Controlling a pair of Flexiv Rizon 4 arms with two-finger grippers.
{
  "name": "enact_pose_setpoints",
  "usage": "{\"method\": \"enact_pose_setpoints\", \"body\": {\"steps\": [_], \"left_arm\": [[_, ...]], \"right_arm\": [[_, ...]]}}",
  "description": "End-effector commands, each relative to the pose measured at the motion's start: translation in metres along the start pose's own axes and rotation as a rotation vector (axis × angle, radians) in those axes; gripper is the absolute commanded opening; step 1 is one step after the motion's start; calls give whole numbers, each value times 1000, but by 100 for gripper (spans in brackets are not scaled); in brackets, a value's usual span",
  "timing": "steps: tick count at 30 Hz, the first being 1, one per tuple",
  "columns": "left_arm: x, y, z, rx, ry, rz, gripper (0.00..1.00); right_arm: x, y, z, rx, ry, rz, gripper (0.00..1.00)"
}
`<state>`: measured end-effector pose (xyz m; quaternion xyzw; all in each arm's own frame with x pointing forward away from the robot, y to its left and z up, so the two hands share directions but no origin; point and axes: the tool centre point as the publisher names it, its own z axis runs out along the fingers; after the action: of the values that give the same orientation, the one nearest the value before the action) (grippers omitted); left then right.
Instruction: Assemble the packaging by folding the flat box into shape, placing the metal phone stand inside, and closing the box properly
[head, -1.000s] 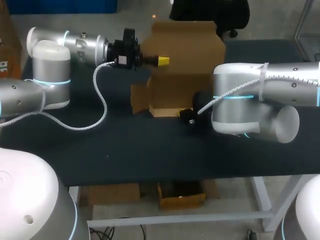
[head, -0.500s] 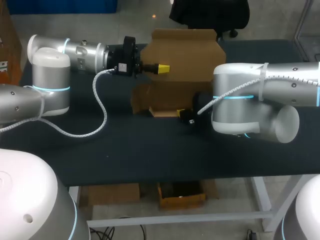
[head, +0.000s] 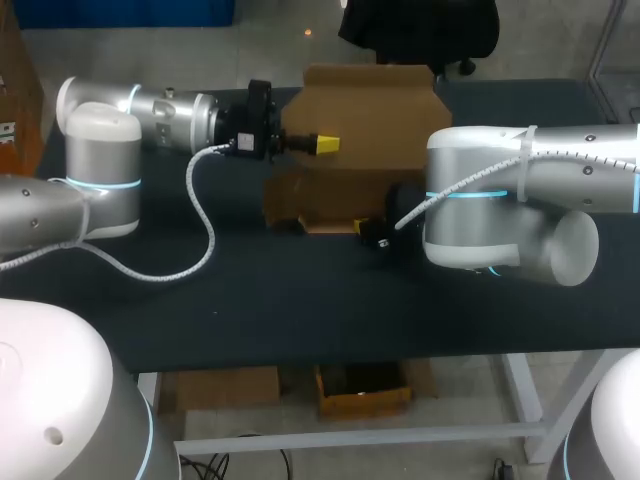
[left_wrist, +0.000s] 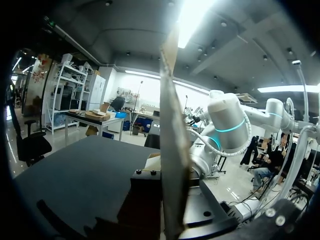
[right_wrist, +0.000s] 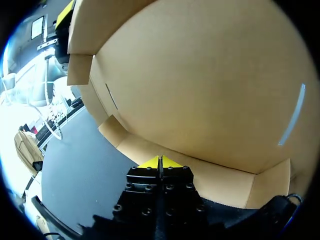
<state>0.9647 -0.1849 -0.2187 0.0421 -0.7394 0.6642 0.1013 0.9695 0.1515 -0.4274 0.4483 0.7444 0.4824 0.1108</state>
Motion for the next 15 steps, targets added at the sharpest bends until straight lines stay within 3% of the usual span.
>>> {"method": "enact_pose_setpoints", "body": {"steps": [1, 15], "left_arm": [[3, 5, 0, 10, -9, -3, 0], [9, 9, 5, 6, -14, -6, 0]], "right_arm": [[1, -4, 5, -1, -5, -1, 0], [1, -4, 5, -1, -5, -1, 0]]}}
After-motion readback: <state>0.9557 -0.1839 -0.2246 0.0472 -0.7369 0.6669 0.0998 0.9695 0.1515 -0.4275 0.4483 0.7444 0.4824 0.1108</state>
